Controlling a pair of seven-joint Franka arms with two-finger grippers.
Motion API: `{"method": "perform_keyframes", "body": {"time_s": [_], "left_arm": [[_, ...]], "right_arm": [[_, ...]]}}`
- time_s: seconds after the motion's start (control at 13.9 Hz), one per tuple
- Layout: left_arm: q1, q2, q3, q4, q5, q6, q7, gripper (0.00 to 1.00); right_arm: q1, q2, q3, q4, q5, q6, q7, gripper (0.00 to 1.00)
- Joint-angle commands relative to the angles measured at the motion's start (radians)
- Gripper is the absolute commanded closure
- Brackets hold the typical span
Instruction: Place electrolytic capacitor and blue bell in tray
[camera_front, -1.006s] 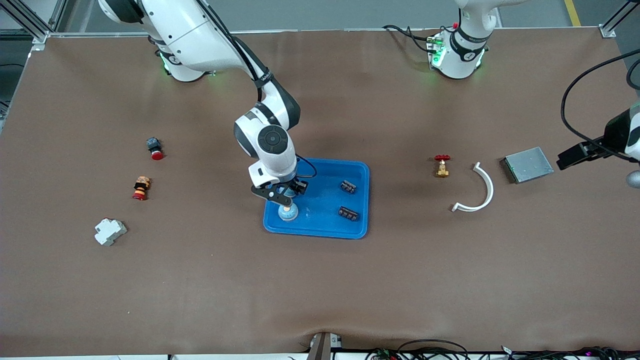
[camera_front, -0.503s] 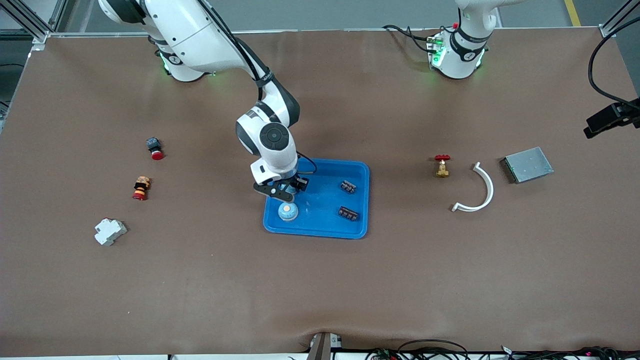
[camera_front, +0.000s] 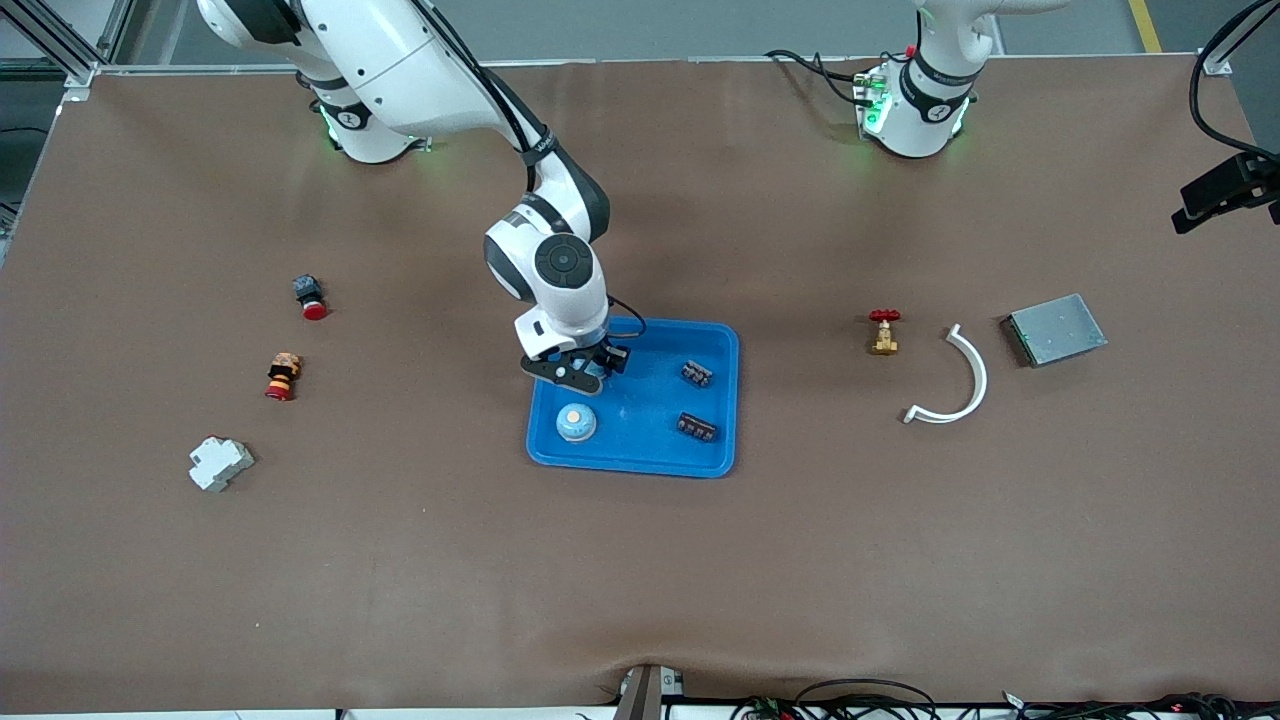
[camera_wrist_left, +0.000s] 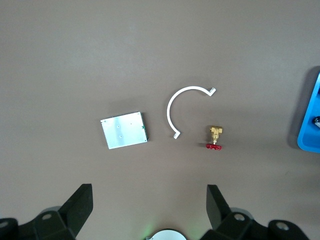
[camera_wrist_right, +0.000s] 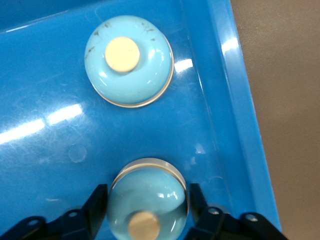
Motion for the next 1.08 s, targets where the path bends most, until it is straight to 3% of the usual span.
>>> {"method": "perform_keyframes", "body": {"time_s": [0.0, 0.29, 0.58, 1.01], "left_arm": [[-0.007, -0.013, 0.004, -0.016, -0.021, -0.004, 0.012, 0.0], [-0.004, -0.013, 0.004, -0.013, -0.021, -0.006, 0.038, 0.0], [-0.005, -0.021, -0.009, -0.02, -0.02, -0.037, 0.023, 0.0], [-0.01, -0.019, -0.083, -0.023, -0.02, -0.026, -0.052, 0.0]], "right_arm": [[-0.003, -0.014, -0.005, -0.004, -0.007, -0.009, -0.001, 0.0], [-0.027, -0.022, -0.005, 0.042, -0.007, -0.041, -0.03, 0.0], [-0.098, -0.02, -0.001, 0.2, 0.051, -0.238, -0.214, 0.0], [-0.287, -0.074, -0.008, 0.266, 0.07, -0.362, -0.622, 0.0]]}}
